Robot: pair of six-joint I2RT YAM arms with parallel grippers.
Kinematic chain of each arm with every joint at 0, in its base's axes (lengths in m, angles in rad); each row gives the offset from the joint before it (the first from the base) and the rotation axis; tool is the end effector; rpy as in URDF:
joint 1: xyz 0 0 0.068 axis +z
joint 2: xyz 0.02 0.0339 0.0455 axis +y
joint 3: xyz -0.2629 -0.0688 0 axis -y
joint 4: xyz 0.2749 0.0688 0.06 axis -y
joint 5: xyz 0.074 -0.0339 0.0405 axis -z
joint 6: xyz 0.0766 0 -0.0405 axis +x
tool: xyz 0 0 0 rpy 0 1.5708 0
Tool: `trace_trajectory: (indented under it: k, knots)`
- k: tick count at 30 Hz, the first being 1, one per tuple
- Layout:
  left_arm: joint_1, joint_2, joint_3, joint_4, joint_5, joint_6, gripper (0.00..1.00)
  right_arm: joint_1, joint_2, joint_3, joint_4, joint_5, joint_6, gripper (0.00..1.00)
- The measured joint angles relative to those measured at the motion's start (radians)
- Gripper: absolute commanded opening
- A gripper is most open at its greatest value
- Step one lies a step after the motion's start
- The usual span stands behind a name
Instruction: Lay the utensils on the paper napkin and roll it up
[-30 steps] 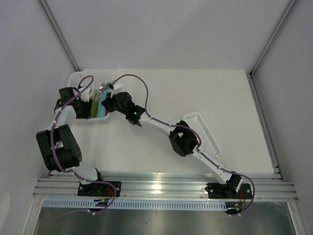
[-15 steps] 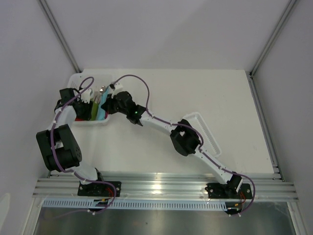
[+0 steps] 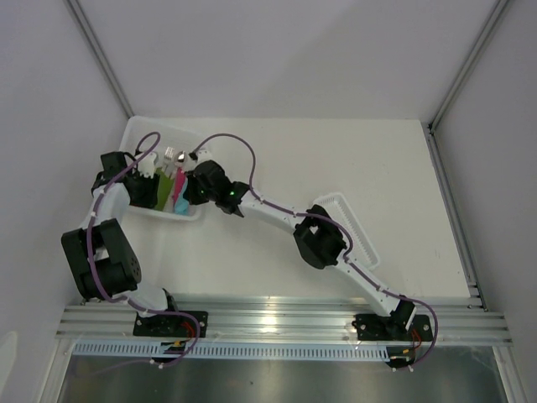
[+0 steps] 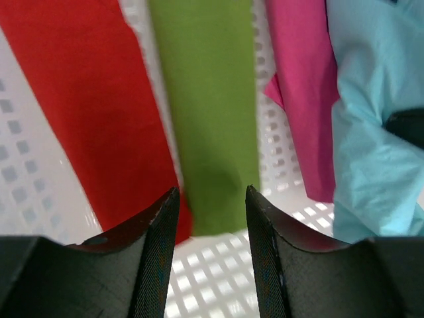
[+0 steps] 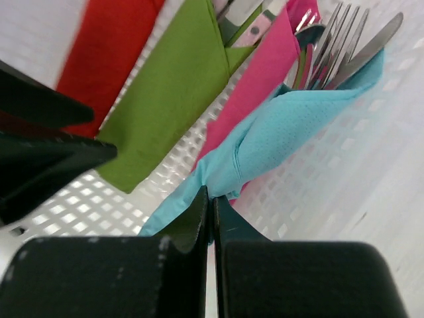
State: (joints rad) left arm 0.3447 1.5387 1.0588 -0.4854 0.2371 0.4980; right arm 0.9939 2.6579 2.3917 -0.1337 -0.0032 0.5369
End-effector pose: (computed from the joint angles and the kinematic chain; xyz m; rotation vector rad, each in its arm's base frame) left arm 0.3521 0.1073 0.1805 0.2837 2.4813 0.0476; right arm 0.3666 0.5638 0.1627 -0.4803 2.0555 0.9720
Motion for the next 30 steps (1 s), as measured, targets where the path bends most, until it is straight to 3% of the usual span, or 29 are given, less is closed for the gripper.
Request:
trace_trajectory:
  k: [11,21,25,30]
  knots:
    - [0.012,0.015,0.026,-0.031,0.005,0.0,0.49,0.041,0.002,0.008,-0.065,0.006,-0.045,0.0]
    - [0.016,-0.134,0.188,-0.145,0.077,-0.027,0.54,0.04,0.002,0.008,-0.068,0.006,-0.046,0.0]
    - [0.016,-0.171,0.25,-0.123,0.004,-0.028,0.55,0.04,0.002,0.008,-0.069,0.006,-0.052,0.0]
    - [0.016,-0.092,0.283,-0.097,-0.108,-0.023,0.56,0.04,0.002,0.008,-0.069,0.006,-0.053,0.0]
